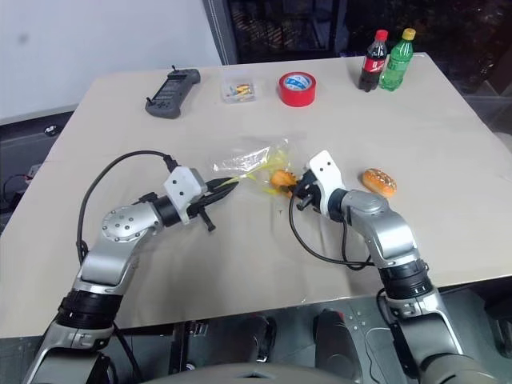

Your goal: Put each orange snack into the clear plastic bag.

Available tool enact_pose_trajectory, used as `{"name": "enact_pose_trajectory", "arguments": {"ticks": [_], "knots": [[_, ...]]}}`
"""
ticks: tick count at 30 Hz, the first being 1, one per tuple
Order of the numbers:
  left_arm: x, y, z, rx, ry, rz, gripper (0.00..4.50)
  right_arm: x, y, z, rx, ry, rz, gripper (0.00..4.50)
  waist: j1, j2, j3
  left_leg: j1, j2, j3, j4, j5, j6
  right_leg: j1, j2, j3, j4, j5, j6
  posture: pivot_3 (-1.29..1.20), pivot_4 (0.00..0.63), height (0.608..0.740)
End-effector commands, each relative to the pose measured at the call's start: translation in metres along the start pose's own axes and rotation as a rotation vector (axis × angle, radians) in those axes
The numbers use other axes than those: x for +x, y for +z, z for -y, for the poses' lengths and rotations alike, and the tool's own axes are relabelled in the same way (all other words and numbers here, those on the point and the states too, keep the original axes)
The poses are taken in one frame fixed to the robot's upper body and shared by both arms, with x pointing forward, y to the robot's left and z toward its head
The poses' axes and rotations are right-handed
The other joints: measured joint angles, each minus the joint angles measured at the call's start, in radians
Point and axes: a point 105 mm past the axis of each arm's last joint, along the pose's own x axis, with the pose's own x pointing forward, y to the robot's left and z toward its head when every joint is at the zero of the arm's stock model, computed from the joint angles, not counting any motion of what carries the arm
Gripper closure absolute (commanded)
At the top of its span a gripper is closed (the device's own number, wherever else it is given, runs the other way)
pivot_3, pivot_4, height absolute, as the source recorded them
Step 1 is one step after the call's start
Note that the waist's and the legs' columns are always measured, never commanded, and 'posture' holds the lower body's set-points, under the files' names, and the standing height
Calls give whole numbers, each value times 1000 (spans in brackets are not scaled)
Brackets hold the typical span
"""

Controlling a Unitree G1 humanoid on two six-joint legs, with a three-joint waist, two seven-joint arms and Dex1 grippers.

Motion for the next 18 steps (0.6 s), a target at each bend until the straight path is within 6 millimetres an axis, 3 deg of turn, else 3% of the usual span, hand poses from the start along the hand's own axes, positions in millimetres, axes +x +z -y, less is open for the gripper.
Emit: {"name": "enact_pose_trajectory", "arguments": {"ticks": [1, 9, 14, 18], "knots": [[0, 9, 4, 14, -2, 18, 4500, -3, 18, -6, 83, 8, 65, 4453, 1, 0, 0, 0, 0, 0, 0, 0, 0, 0, 0, 0, 0, 0, 0, 0, 150, 740], [-4, 8, 5, 1, 7, -6, 4500, -5, 18, -5, 218, -8, 68, 4453, 1, 0, 0, 0, 0, 0, 0, 0, 0, 0, 0, 0, 0, 0, 0, 0, 150, 740], [-8, -3, -10, -20, 80, -67, 4500, -16, -2, 25, -122, -184, -57, 4453, 3, 0, 0, 0, 0, 1, 0, 0, 0, 0, 0, 0, 0, 0, 0, 0, 150, 740], [-7, -9, -11, -26, 93, -100, 4500, -16, -3, 20, -246, -135, -57, 4453, -3, 0, 0, 0, 0, 1, 0, 0, 0, 0, 0, 0, 0, 0, 0, 0, 150, 740]]}}
